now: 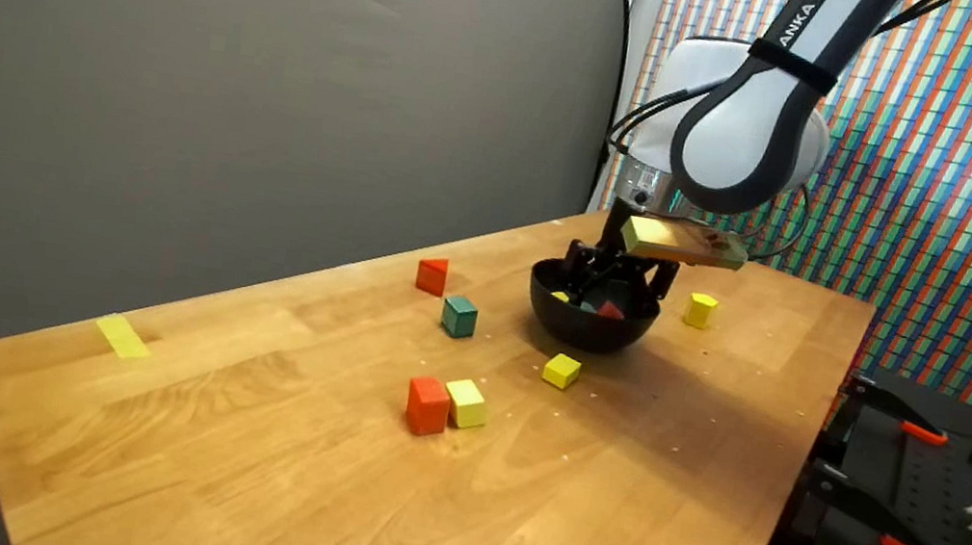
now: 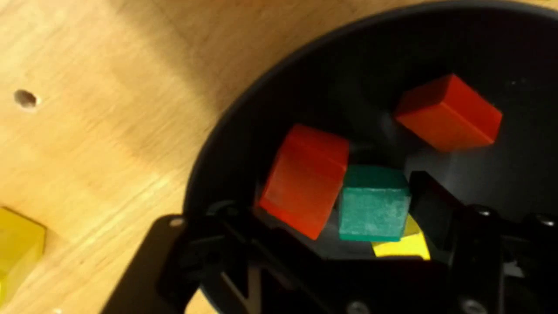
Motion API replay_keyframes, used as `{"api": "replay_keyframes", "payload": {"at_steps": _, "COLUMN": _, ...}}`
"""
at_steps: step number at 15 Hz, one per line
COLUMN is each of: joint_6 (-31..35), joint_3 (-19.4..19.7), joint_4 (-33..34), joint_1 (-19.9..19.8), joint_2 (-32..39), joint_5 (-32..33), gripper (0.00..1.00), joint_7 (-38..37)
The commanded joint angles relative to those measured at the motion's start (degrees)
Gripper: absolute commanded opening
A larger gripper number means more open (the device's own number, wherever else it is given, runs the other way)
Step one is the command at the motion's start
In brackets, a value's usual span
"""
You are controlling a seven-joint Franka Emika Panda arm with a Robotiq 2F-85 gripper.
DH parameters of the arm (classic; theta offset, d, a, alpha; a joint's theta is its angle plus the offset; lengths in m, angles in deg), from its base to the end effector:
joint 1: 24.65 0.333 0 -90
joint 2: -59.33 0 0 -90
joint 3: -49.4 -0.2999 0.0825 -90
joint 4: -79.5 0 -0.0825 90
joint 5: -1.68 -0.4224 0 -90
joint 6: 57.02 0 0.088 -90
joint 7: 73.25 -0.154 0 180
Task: Remove all the blocks from the black bowl and place them on the table
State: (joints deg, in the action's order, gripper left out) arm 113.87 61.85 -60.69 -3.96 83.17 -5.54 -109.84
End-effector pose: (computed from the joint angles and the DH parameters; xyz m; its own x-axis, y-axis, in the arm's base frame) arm 0.4986 0.0487 0.0541 0.8189 -0.5567 0.1397 -0.5571 -0.8295 -0.0403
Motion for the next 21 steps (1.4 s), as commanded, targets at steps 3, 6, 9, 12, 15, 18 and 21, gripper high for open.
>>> {"api": "replay_keyframes", "payload": {"at_steps": 3, "joint_6": 3.55, "joint_3": 12.73, "joint_4": -0.74, "joint_1": 14.18, "joint_2": -0.47, "joint_5": 8.62, "gripper": 0.49, "joint_7": -8.61}}
{"api": "replay_keyframes", "payload": {"at_steps": 6, "joint_6": 1.76, "joint_3": 5.74, "joint_4": -0.17, "joint_1": 7.98, "joint_2": -3.7, "joint_5": 5.41, "gripper": 0.26, "joint_7": -4.85}}
{"api": "replay_keyframes", "payload": {"at_steps": 9, "joint_6": -2.63, "joint_3": -2.75, "joint_4": 1.02, "joint_1": -0.01, "joint_2": -6.18, "joint_5": 1.73, "gripper": 0.14, "joint_7": -2.51}}
{"api": "replay_keyframes", "payload": {"at_steps": 12, "joint_6": -8.17, "joint_3": -3.48, "joint_4": 5.87, "joint_1": -0.5, "joint_2": -3.87, "joint_5": 1.84, "gripper": 0.41, "joint_7": -6.71}}
{"api": "replay_keyframes", "payload": {"at_steps": 15, "joint_6": -11.37, "joint_3": -3.97, "joint_4": 9.68, "joint_1": -0.54, "joint_2": -3.09, "joint_5": 2.89, "gripper": 0.14, "joint_7": -11.78}}
{"api": "replay_keyframes", "payload": {"at_steps": 18, "joint_6": -10.69, "joint_3": -2.15, "joint_4": 9.35, "joint_1": 1.16, "joint_2": -6.94, "joint_5": 5.7, "gripper": 0.14, "joint_7": -19.22}}
{"api": "replay_keyframes", "payload": {"at_steps": 21, "joint_6": -10.81, "joint_3": 6.03, "joint_4": 10.1, "joint_1": 6.97, "joint_2": -9.28, "joint_5": 14.54, "gripper": 0.14, "joint_7": -31.88}}
